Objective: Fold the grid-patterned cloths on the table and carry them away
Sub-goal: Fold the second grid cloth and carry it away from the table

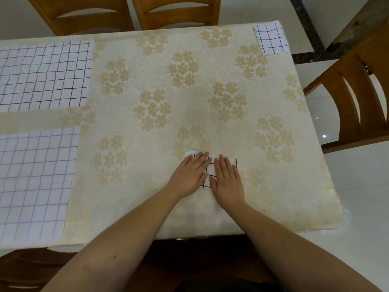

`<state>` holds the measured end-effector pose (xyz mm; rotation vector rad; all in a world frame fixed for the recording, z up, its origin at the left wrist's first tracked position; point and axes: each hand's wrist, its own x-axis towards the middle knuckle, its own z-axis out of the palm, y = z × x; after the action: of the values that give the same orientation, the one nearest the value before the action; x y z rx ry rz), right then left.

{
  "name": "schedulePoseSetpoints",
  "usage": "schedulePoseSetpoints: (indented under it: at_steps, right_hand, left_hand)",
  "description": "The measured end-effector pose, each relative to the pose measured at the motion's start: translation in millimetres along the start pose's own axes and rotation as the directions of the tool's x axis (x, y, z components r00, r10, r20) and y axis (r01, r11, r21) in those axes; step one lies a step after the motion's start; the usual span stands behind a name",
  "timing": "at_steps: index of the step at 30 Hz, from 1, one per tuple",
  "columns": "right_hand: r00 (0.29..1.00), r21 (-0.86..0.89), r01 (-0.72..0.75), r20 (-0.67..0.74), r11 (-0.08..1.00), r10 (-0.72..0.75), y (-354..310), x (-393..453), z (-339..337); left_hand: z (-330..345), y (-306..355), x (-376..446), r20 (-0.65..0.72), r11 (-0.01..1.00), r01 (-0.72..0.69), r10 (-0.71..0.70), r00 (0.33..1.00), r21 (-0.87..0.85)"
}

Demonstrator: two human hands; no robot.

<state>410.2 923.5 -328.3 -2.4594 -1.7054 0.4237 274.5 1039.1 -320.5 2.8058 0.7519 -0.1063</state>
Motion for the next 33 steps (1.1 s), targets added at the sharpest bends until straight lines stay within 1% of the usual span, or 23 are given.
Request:
schedulePoseSetpoints:
  at_steps: [8, 15, 19, 22, 23, 24, 25, 26, 27, 28, 29, 31, 32, 33]
  right_hand:
    - [1.0, -0.026, -0.01, 0.002, 1.0, 0.01, 6, -2, 3]
    - [1.0, -0.026, -0.01, 0.023, 1.0, 0.01, 9, 2, 2]
    - [0.995, -0.02, -0.002, 0.098, 1.0, 0.004, 15, 6, -2]
    - [0.994, 0.046, 0.015, 0.109, 0.999, -0.02, 18, 9, -11]
    - [0.998, 0.108, -0.011, 0.066, 0.994, 0.004, 19, 7, -16]
    - [0.998, 0.183, -0.052, -0.02, 0.982, 0.057, 19, 4, -23]
    - [0.984, 0.258, -0.093, -0.123, 0.962, 0.129, 20, 2, -29]
    - [0.955, 0.322, -0.146, -0.2, 0.935, 0.218, 20, -2, -33]
    - [0.923, 0.383, -0.214, -0.222, 0.899, 0.314, 21, -5, -36]
    - [0.892, 0.43, -0.297, -0.195, 0.853, 0.409, 20, -8, -40]
    - [0.86, 0.45, -0.396, -0.125, 0.801, 0.495, 19, -10, -44]
    - [0.78, 0.389, -0.593, 0.057, 0.705, 0.624, 16, -11, -46]
    - [0.752, 0.348, -0.642, 0.116, 0.683, 0.649, 14, -11, -45]
    - [0.742, 0.335, -0.659, 0.146, 0.673, 0.654, 12, -11, -45]
  left_hand:
    - [14, -6, -5, -0.018, 0.998, 0.05, -0.049, 0.999, 0.034]
    - [16, -8, -8, 0.006, 0.975, 0.22, -0.221, 0.975, 0.037]
    - [15, -8, -11, 0.027, 0.959, 0.283, -0.283, 0.959, 0.027]
    - [7, -8, -9, 0.094, 0.96, 0.278, -0.276, 0.957, -0.014]
    - [2, -9, -9, 0.117, 0.96, 0.273, -0.265, 0.957, -0.056]
    - [-2, -11, -9, 0.112, 0.955, 0.273, -0.26, 0.959, -0.118]
    - [-7, -11, -11, 0.064, 0.941, 0.279, -0.272, 0.96, -0.191]
    - [-10, -12, -13, -0.013, 0.922, 0.292, -0.305, 0.952, -0.256]
    - [-11, -12, -17, -0.101, 0.905, 0.304, -0.347, 0.932, -0.299]
    - [-11, -10, -22, -0.17, 0.887, 0.325, -0.394, 0.903, -0.329]
    - [-12, -6, -25, -0.209, 0.866, 0.349, -0.439, 0.874, -0.359]
    - [-13, 3, -31, -0.183, 0.816, 0.408, -0.512, 0.84, -0.409]
    - [-12, 8, -34, -0.16, 0.806, 0.425, -0.523, 0.837, -0.413]
    - [-12, 11, -36, -0.144, 0.811, 0.423, -0.513, 0.846, -0.403]
